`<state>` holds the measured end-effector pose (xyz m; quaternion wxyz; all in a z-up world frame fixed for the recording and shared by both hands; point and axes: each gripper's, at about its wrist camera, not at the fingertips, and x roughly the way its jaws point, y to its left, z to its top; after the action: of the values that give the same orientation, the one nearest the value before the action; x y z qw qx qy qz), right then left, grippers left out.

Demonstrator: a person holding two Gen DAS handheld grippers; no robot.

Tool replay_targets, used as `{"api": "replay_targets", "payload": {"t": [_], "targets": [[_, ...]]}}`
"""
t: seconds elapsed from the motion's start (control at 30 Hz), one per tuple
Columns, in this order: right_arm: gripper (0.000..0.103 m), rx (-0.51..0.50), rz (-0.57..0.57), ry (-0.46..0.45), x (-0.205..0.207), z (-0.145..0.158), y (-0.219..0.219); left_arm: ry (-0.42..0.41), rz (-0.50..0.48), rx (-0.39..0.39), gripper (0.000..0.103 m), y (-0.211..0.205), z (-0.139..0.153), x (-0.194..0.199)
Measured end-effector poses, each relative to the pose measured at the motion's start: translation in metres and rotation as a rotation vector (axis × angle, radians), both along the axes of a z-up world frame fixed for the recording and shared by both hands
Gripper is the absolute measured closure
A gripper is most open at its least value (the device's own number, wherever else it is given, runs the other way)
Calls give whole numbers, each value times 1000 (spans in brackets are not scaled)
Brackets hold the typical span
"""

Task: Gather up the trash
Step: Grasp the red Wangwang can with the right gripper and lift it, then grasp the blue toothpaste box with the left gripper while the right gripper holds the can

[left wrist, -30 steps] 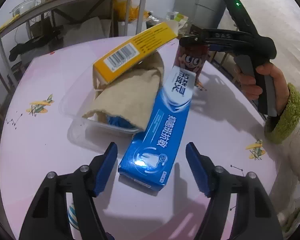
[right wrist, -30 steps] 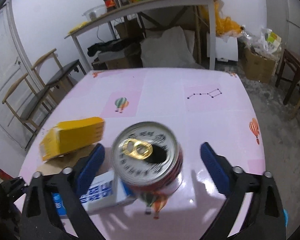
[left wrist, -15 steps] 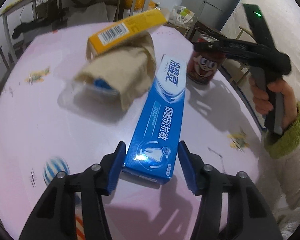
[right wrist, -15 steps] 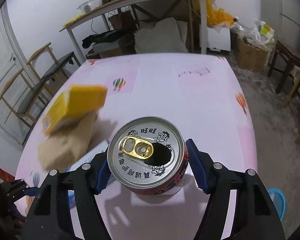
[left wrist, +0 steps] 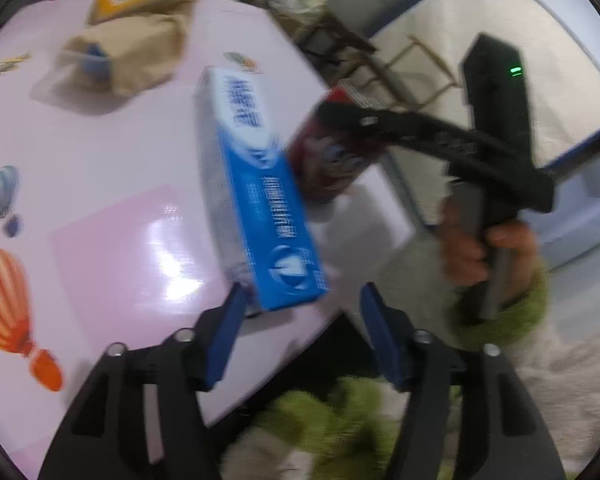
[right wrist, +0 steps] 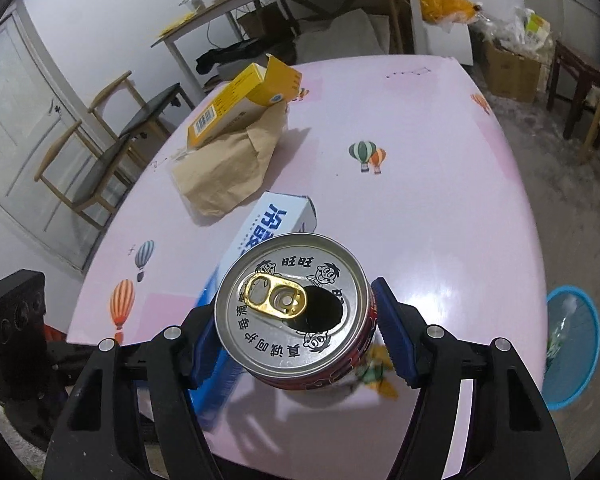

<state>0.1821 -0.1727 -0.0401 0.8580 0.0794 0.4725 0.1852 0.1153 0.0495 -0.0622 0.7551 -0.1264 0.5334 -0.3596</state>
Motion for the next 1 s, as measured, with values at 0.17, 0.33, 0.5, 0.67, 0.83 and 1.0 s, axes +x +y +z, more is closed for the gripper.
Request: {"api": "replay_targets", "payload": {"t": [0.17,0.33,0.5,0.67,0.83,1.0], "targets": [[38,-54,-93,-32,-11,1,-14,-76,64,85,25,-10,13,22],[38,-92,-150,-48,-25,-4,-32,-118,80,211,21,-36,8,63],[38,-83,-167,-46,-28,-6,-43,-95,78,291,21,-57,-7,90],[38,-73,-162,-50,-30,-8,-48,-129,73,349,29,-69,-12,100],[37,-76,-148,-59,-30,-9,-47,-123,78,366,45,-70,-19,107],[38,-61,-135,-59,-30,-8,-47,-127,115,346,47,-55,-19,100]]}}
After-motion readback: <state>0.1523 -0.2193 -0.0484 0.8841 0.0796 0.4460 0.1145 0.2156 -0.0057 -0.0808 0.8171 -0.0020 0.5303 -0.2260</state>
